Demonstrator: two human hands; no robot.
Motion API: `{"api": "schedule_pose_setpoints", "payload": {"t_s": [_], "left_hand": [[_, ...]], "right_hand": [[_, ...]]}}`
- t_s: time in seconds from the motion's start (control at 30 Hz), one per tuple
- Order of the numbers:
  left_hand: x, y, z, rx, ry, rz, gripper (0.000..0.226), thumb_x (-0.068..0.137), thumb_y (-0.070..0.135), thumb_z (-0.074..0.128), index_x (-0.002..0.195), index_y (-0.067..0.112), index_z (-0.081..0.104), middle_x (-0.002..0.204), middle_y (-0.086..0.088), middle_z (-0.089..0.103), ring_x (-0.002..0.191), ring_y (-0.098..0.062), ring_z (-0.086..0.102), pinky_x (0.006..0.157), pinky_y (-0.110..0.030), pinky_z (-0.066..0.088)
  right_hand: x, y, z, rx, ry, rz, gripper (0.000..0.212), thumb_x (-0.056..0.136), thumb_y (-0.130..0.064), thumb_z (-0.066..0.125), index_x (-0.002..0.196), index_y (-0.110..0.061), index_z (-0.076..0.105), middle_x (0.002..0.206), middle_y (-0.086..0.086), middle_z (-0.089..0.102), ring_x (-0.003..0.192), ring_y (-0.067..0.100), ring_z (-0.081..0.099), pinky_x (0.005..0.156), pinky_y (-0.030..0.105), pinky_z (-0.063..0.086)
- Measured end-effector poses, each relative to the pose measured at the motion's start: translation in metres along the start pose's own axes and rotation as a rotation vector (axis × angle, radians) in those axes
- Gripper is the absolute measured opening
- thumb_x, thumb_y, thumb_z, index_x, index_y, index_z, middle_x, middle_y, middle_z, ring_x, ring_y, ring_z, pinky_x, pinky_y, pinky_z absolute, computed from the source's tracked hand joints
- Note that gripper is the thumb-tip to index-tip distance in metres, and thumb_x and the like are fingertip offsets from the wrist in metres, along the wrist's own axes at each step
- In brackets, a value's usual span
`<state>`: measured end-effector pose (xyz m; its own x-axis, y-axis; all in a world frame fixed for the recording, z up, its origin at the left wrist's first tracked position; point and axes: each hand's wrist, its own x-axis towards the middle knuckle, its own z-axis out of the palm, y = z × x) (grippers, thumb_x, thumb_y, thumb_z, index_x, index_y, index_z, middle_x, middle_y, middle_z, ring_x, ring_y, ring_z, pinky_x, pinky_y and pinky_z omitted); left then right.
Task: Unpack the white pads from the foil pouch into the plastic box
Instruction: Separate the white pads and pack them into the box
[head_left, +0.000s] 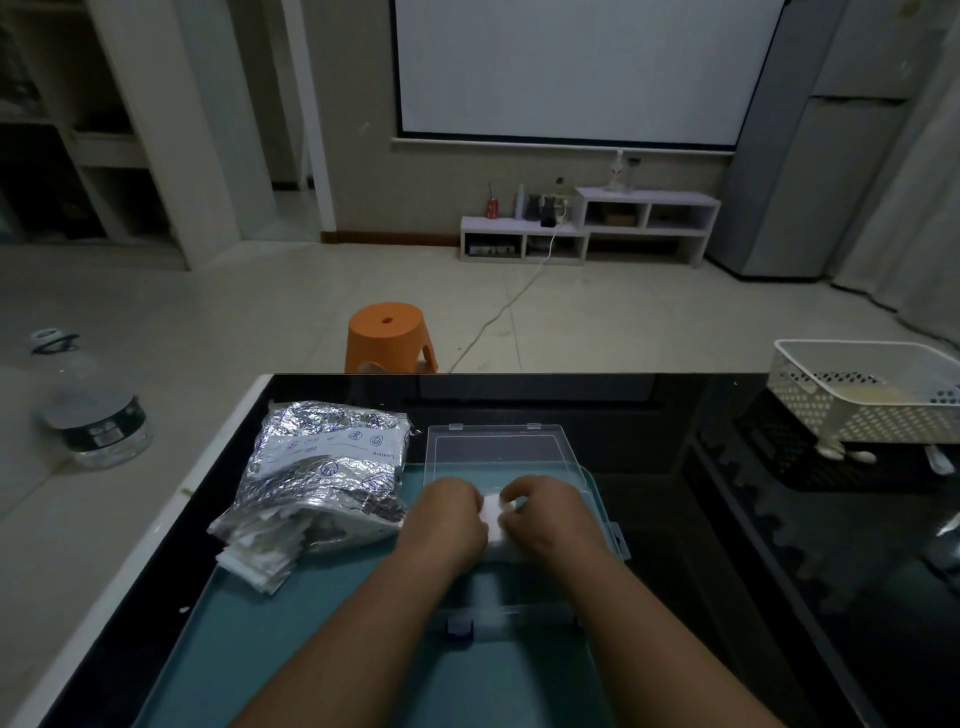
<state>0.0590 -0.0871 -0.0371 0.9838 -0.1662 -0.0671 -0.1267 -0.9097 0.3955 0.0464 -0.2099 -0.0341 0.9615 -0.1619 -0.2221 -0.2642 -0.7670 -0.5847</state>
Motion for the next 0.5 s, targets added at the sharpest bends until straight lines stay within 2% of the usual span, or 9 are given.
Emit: {"api": "schedule_pose_setpoints", "payload": {"t_s": [0.07, 0.13, 0.17, 0.23, 0.33, 0.5], "left_hand": [[0.0, 0.001, 0.003, 0.013, 0.004, 0.013, 0.009, 0.087, 0.016, 0.06, 0.081, 0.013, 0.066, 0.088, -0.006, 0.058, 0.087, -0.023, 0.06, 0.07, -0.028, 0.042], [0.0, 0.002, 0.005, 0.015, 0.005, 0.023, 0.016, 0.09, 0.017, 0.057, 0.1, 0.009, 0.067, 0.108, -0.009, 0.054, 0.099, -0.025, 0.058, 0.078, -0.03, 0.042], [-0.001, 0.002, 0.006, 0.004, 0.008, 0.022, 0.018, 0.091, 0.017, 0.056, 0.103, 0.009, 0.067, 0.112, -0.01, 0.053, 0.101, -0.026, 0.057, 0.08, -0.03, 0.042], [-0.002, 0.001, 0.004, -0.059, 0.053, 0.016, 0.021, 0.091, 0.016, 0.055, 0.107, 0.011, 0.069, 0.117, -0.01, 0.058, 0.103, -0.025, 0.059, 0.082, -0.031, 0.044], [-0.005, -0.005, -0.005, -0.251, 0.172, -0.01, 0.027, 0.092, 0.018, 0.057, 0.117, 0.017, 0.068, 0.119, -0.004, 0.066, 0.105, -0.018, 0.062, 0.086, -0.028, 0.045], [-0.014, -0.02, -0.023, -0.433, 0.268, -0.064, 0.022, 0.09, 0.02, 0.06, 0.109, 0.023, 0.069, 0.109, 0.003, 0.068, 0.089, -0.011, 0.06, 0.076, -0.023, 0.042]], "right_hand": [[-0.001, -0.001, 0.001, -0.024, -0.003, -0.014, 0.023, 0.091, -0.021, 0.061, 0.112, -0.027, 0.067, 0.114, 0.003, 0.068, 0.094, 0.018, 0.064, 0.089, 0.035, 0.054], [-0.001, -0.002, -0.002, -0.036, -0.014, -0.034, 0.023, 0.093, -0.02, 0.058, 0.112, -0.024, 0.069, 0.116, 0.005, 0.068, 0.098, 0.02, 0.065, 0.09, 0.035, 0.053], [-0.002, -0.002, -0.005, -0.04, -0.002, -0.047, 0.023, 0.094, -0.022, 0.058, 0.114, -0.023, 0.069, 0.117, 0.005, 0.068, 0.1, 0.021, 0.065, 0.09, 0.034, 0.053], [-0.003, -0.003, -0.011, -0.038, 0.047, -0.075, 0.026, 0.095, -0.025, 0.056, 0.119, -0.022, 0.068, 0.12, 0.005, 0.067, 0.104, 0.02, 0.063, 0.091, 0.032, 0.051], [-0.008, -0.008, -0.018, -0.025, 0.106, -0.132, 0.026, 0.097, -0.027, 0.052, 0.118, -0.022, 0.067, 0.115, 0.001, 0.069, 0.099, 0.016, 0.062, 0.085, 0.029, 0.049], [-0.013, -0.02, -0.017, 0.026, 0.147, -0.195, 0.023, 0.098, -0.028, 0.05, 0.116, -0.024, 0.065, 0.11, -0.003, 0.067, 0.085, 0.009, 0.055, 0.072, 0.026, 0.042]]}}
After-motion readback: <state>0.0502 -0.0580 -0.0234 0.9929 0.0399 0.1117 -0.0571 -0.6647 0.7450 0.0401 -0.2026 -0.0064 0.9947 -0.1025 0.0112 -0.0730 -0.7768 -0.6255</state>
